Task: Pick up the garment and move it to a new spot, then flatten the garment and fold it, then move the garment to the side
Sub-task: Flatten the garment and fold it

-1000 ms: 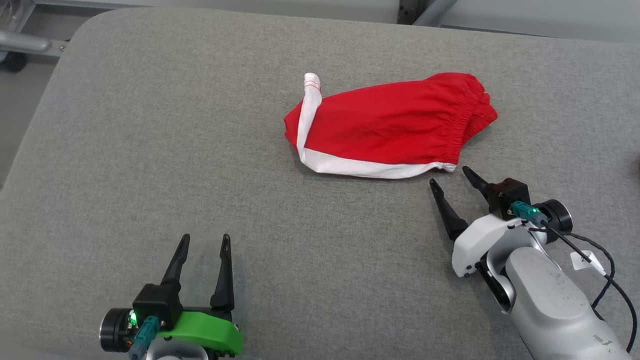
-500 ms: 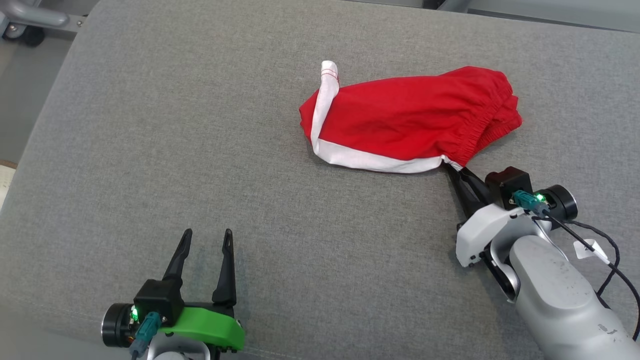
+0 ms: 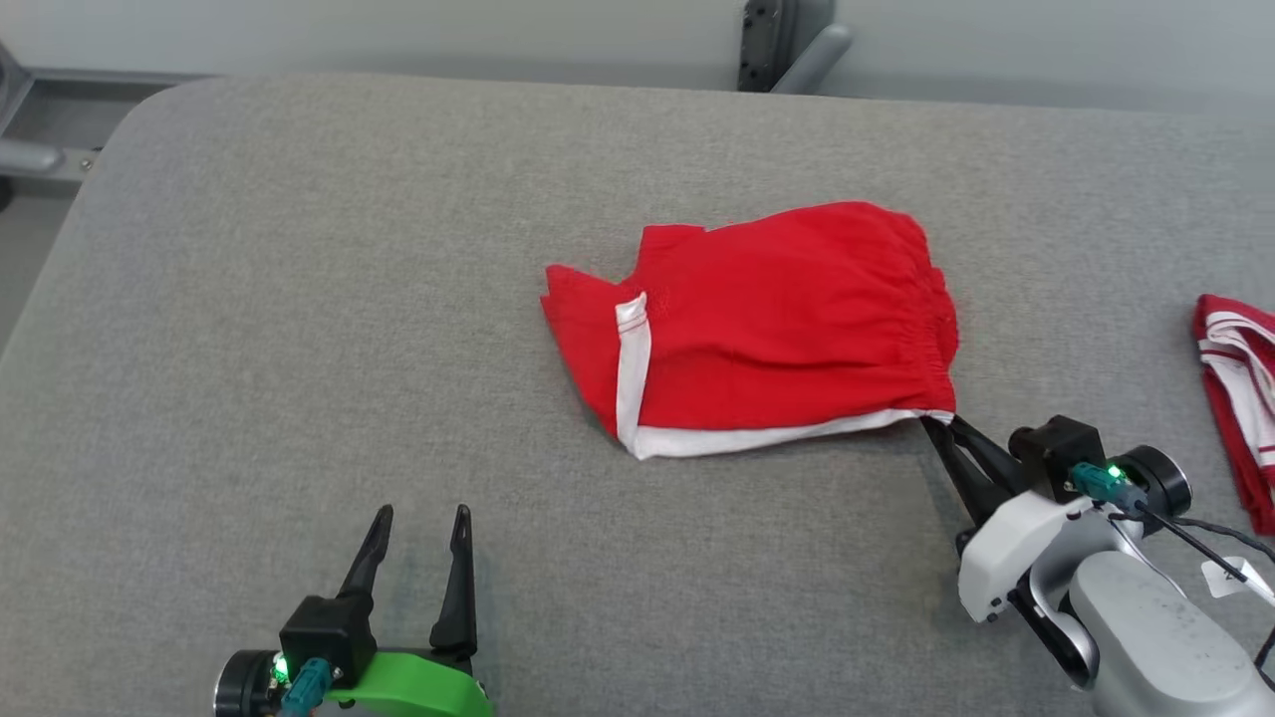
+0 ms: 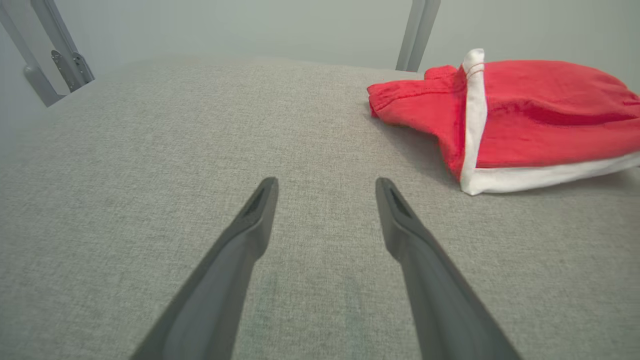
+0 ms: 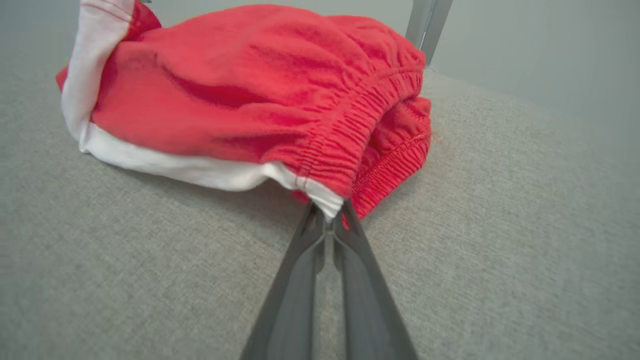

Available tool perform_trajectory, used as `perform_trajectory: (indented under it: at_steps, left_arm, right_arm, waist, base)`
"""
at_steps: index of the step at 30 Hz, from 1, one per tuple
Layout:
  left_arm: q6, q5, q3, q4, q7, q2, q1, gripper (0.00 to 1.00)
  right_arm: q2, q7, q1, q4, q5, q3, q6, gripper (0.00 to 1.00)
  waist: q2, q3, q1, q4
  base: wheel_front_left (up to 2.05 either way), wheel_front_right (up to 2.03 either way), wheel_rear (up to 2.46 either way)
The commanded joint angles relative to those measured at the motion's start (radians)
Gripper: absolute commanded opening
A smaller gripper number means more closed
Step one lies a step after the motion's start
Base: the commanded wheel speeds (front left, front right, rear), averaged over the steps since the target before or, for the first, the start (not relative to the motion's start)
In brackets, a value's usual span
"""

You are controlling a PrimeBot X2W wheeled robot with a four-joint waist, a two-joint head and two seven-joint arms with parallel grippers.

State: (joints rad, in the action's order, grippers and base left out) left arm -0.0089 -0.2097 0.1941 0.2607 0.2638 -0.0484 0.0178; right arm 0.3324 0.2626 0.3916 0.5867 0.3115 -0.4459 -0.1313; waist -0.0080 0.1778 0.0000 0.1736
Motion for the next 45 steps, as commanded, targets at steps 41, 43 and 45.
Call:
perform_trajectory:
  at_steps: [41, 43, 45]
  left_arm:
    - [-0.056, 0.0, 0.184, 0.36, 0.0, -0.004, 0.458, 1.0]
    - [-0.057, 0.01, 0.179, 0.395, 0.0, -0.005, 0.476, 1.0]
    - [-0.064, 0.02, 0.173, 0.449, 0.0, -0.006, 0.503, 1.0]
  right_arm:
    - [-0.054, 0.003, -0.137, -0.108, -0.048, 0.199, 0.001, 1.0]
    - [-0.061, 0.003, -0.136, -0.111, -0.054, 0.201, 0.001, 1.0]
    - [-0.069, 0.003, -0.138, -0.113, -0.06, 0.203, 0.001, 1.0]
  waist:
    - [0.008, 0.019, 0.0, -0.283]
    - [0.008, 0.025, 0.0, -0.289]
    - [0.008, 0.028, 0.0, -0.294]
  base:
    - [0.0, 0.0, 0.0]
    - [0.0, 0.0, 0.0]
    - [0.0, 0.0, 0.0]
